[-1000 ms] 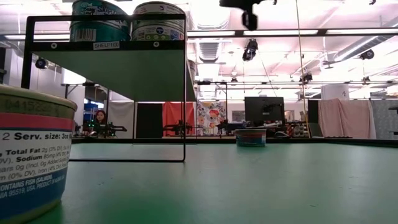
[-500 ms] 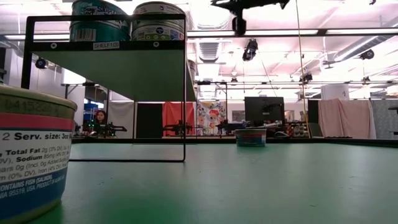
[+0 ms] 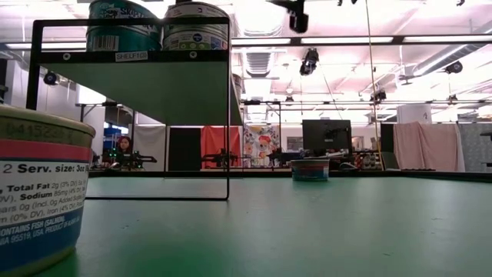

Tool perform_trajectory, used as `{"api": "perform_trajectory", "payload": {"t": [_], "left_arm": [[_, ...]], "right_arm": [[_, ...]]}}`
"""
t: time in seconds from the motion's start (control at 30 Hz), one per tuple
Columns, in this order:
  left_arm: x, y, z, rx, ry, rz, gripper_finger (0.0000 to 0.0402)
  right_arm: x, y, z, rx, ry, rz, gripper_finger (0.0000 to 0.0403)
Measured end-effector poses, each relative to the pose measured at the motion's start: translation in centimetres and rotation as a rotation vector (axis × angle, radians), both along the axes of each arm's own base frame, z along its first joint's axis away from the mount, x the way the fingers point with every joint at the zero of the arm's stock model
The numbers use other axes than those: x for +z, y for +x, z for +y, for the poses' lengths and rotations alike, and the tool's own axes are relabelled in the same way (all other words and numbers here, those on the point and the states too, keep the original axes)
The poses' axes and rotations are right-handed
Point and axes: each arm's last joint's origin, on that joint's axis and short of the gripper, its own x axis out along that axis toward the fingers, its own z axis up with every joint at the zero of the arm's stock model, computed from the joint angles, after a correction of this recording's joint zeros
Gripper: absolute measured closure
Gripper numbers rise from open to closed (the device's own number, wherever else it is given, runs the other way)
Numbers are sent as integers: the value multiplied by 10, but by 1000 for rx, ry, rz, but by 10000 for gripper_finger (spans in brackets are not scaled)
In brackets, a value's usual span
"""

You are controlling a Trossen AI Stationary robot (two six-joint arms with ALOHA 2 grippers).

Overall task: Stack canned seafood by type on shelf
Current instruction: Put the blue tuna can on the shelf

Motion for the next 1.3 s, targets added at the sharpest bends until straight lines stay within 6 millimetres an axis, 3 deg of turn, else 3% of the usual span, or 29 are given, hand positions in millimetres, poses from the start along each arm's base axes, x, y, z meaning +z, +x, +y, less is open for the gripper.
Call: {"api": "perform_trajectory", "payload": {"t": [0.1, 0.27, 0.57, 1.03, 1.3], "left_arm": [[-5, -5, 2, 17, -70, -42, 275], [-11, -3, 3, 17, -106, -52, 275], [-18, 6, 6, 1, -126, -40, 275], [-20, 10, 8, 3, -110, -37, 275], [-20, 10, 9, 21, -102, -36, 273]], "right_arm": [[8, -7, 4, -19, 16, -23, 151], [3, 1, 7, -40, 42, 2, 99], [-4, 11, 9, -42, 45, 24, 67], [-14, 28, 5, -29, 39, 8, 109], [-14, 29, 6, -22, 39, 4, 184]]}}
